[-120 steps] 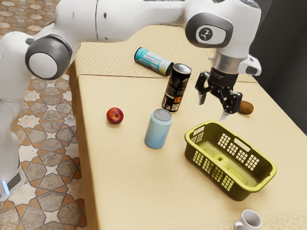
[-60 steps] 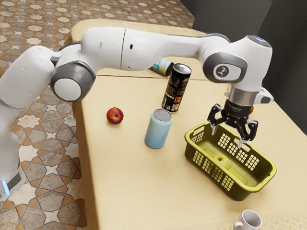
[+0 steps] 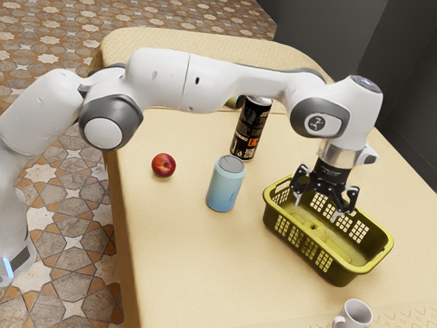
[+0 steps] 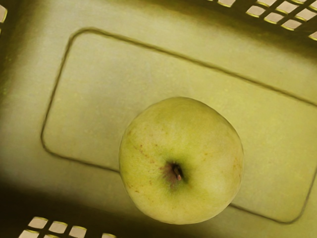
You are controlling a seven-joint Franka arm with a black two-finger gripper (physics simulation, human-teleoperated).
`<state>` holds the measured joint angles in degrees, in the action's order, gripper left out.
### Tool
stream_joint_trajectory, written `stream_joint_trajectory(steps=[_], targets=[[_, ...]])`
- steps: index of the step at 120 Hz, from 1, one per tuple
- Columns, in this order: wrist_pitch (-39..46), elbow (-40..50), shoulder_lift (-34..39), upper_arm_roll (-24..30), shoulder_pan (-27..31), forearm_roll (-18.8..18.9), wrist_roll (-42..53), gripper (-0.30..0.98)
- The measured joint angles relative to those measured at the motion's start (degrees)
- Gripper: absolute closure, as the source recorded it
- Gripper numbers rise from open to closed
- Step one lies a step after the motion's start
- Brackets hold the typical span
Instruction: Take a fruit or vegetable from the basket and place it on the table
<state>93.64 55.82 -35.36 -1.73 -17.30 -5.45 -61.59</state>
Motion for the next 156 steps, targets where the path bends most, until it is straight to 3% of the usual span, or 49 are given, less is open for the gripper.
stream_joint_trajectory(steps=[156], targets=[[8.9,6.5,-2.4,-0.9,0.3,-1.8,3.7,0.0]])
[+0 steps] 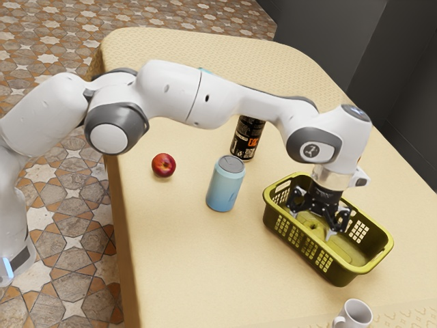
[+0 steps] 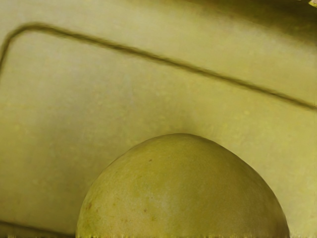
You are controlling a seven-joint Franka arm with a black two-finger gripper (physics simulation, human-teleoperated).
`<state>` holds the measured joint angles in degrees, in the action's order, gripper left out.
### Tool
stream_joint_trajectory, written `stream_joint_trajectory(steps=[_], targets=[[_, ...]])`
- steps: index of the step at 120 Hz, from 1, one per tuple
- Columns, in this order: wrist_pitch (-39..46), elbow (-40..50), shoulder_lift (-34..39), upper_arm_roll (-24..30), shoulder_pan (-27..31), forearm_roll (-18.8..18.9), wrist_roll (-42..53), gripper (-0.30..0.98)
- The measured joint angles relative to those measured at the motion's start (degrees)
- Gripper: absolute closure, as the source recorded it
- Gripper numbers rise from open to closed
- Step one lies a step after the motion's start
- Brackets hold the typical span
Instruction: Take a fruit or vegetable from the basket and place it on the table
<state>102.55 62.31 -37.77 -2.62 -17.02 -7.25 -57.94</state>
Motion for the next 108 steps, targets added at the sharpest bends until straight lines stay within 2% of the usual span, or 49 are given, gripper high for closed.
stream_joint_trajectory(steps=[13,40,54,81,108], targets=[[0.2,0.0,0.0,0.1,0.0,-0.1,0.2,0.02],[0.5,0.0,-0.1,0.0,0.0,-0.1,0.9,0.32],[0.7,0.2,-0.1,0.0,0.0,0.1,1.1,0.4],[1.3,0.8,0.1,0.0,-0.3,1.5,1.5,0.4],[-0.6,-1.8,2.9,0.6,-0.3,2.3,2.0,0.47]])
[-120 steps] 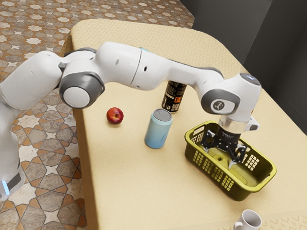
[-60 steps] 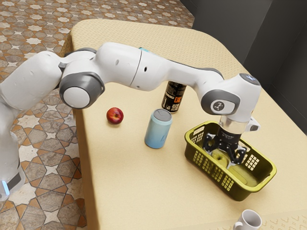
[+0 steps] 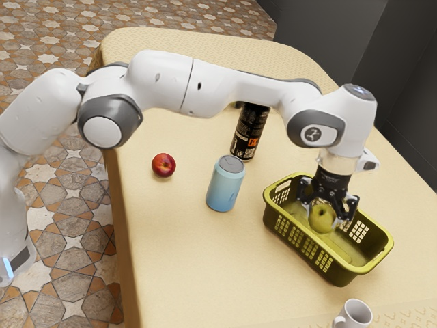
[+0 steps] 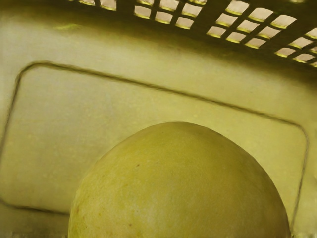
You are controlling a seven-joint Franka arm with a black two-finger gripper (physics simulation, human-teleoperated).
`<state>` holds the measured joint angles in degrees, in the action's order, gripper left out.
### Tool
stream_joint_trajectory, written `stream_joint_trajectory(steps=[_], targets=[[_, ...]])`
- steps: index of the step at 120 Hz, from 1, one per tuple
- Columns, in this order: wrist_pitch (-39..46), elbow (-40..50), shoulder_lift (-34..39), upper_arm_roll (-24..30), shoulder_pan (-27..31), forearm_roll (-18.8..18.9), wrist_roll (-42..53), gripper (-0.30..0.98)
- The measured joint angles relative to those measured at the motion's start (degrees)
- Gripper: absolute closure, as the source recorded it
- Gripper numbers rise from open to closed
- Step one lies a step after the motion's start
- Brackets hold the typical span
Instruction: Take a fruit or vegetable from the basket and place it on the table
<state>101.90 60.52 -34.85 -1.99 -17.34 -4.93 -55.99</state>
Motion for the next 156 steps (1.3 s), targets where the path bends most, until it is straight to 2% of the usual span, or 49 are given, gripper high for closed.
stream_joint_trajectory(steps=[39,87,116,124,130,142,156], targets=[[-4.8,-0.7,6.3,2.1,0.0,0.0,0.8,0.46],[-6.0,23.0,27.1,7.0,0.0,-1.3,1.4,0.46],[-4.6,31.4,33.0,10.4,-0.7,-2.3,1.6,0.46],[-4.1,31.6,33.2,10.6,-1.4,-3.4,1.6,0.29],[-3.9,31.7,33.1,10.6,-1.9,-4.1,1.6,0.2],[-4.3,31.4,32.8,10.6,-2.2,-4.8,1.7,0.11],[-4.9,31.3,32.4,10.5,-1.0,-5.2,1.8,0.05]])
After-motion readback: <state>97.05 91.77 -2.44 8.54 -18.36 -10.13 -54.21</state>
